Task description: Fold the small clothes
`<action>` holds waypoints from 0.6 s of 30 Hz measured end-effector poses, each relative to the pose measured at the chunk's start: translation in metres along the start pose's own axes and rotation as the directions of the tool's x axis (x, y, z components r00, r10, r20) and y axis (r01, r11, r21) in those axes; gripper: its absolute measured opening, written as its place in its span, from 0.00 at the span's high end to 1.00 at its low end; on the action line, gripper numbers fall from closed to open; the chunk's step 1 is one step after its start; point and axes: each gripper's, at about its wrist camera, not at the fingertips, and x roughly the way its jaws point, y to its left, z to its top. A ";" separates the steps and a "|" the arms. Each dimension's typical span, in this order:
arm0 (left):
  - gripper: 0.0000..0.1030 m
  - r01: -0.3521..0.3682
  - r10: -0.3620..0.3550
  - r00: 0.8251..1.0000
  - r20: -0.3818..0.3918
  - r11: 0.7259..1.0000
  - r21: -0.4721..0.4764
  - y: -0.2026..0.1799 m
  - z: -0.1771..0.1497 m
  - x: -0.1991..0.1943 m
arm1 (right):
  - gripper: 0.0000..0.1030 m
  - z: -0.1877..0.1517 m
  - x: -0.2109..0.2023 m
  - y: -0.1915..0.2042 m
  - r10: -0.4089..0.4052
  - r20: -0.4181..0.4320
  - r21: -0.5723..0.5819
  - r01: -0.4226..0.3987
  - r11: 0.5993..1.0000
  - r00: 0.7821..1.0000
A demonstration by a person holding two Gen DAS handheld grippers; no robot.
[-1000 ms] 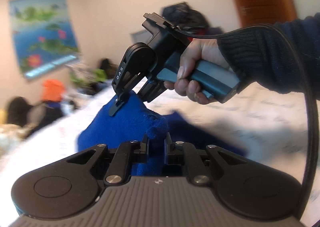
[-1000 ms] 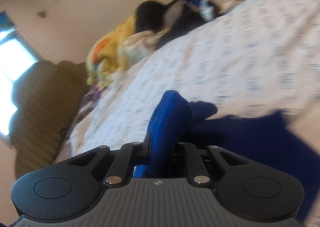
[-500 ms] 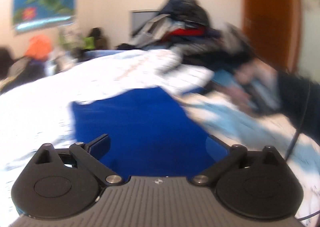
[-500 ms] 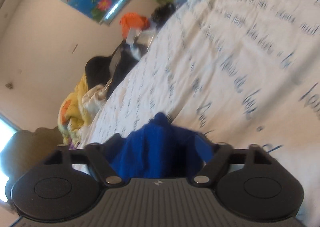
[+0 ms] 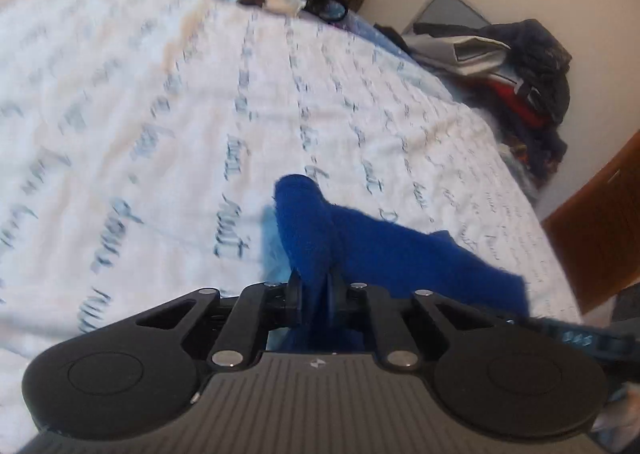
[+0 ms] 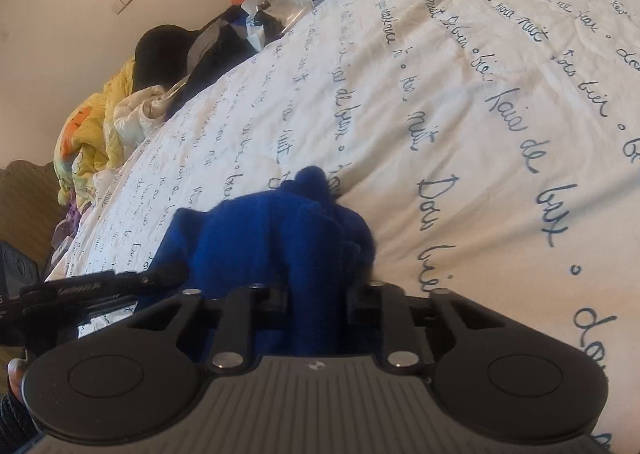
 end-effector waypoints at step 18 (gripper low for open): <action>0.43 0.029 -0.032 0.998 -0.045 0.998 -0.055 0.071 -0.044 -0.107 | 0.35 -0.022 -0.003 0.059 0.090 -0.081 -0.028 -0.093 0.995 0.993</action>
